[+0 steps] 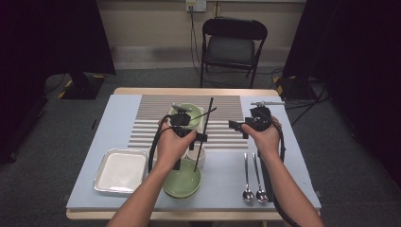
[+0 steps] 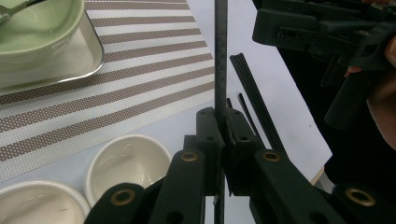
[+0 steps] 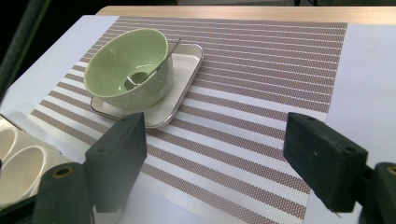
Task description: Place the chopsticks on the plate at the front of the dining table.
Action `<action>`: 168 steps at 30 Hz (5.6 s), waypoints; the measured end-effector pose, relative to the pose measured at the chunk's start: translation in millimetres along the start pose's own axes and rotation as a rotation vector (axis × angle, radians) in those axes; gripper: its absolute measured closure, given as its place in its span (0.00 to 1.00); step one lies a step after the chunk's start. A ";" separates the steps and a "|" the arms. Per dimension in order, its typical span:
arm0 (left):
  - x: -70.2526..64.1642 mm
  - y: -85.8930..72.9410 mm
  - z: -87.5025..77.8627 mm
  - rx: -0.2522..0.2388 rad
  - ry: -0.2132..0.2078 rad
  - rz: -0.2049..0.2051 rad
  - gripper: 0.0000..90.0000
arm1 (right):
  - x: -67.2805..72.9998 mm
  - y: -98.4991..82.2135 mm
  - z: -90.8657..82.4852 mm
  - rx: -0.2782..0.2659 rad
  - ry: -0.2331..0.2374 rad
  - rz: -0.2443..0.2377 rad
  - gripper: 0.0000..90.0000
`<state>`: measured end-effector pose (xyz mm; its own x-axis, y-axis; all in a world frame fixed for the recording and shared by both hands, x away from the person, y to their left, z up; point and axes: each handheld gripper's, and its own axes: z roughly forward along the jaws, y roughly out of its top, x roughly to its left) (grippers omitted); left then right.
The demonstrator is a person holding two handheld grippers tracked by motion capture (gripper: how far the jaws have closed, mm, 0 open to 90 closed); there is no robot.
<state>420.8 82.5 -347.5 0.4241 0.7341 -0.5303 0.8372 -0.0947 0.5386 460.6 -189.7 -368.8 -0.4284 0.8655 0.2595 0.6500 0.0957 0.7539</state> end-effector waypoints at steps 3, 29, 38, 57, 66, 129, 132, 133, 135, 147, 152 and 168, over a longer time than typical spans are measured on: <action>0.8 -0.3 -1.6 0.002 -0.002 -0.004 0.96 | -1.5 -1.2 -0.2 0.000 0.000 0.003 0.22; 19.9 2.3 -18.3 -0.006 0.028 -0.033 0.96 | -20.7 -15.9 -4.8 0.008 -0.016 0.013 0.20; 26.9 2.7 -22.0 -0.007 0.027 -0.056 0.96 | -27.2 -22.9 -4.3 0.021 -0.026 0.017 0.20; 39.0 2.0 -34.0 -0.011 0.046 -0.068 0.96 | -45.8 -40.2 -5.3 0.046 -0.064 0.041 0.21; 41.8 0.9 -36.6 -0.011 0.053 -0.074 0.96 | -54.7 -46.9 -6.7 0.059 -0.081 0.049 0.21; 59.0 2.4 -47.7 -0.013 0.064 -0.112 0.96 | -88.3 -84.6 0.4 0.132 -0.151 0.064 0.20; 60.6 2.9 -48.8 -0.010 0.064 -0.110 0.96 | -88.9 -85.0 1.1 0.130 -0.150 0.061 0.20; 60.6 2.9 -48.5 -0.014 0.065 -0.120 0.96 | -89.0 -85.1 1.4 0.128 -0.148 0.060 0.20; 61.3 3.0 -48.9 -0.013 0.072 -0.118 0.96 | -88.8 -85.2 1.8 0.129 -0.149 0.057 0.20; 64.2 5.8 -52.9 -0.008 0.080 -0.117 0.96 | -92.7 -90.6 4.0 0.136 -0.159 0.055 0.21; 63.4 7.1 -53.8 -0.009 0.069 -0.125 0.96 | -92.7 -91.3 3.9 0.138 -0.162 0.045 0.21; 66.1 10.6 -59.6 -0.012 0.070 -0.129 0.96 | -90.0 -99.4 4.7 0.103 -0.183 -0.040 0.21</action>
<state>437.2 170.1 -337.9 0.2881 0.7849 -0.5485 0.8787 0.0111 0.4773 437.5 -274.8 -469.9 -0.3407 0.9338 0.1095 0.6996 0.1740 0.6930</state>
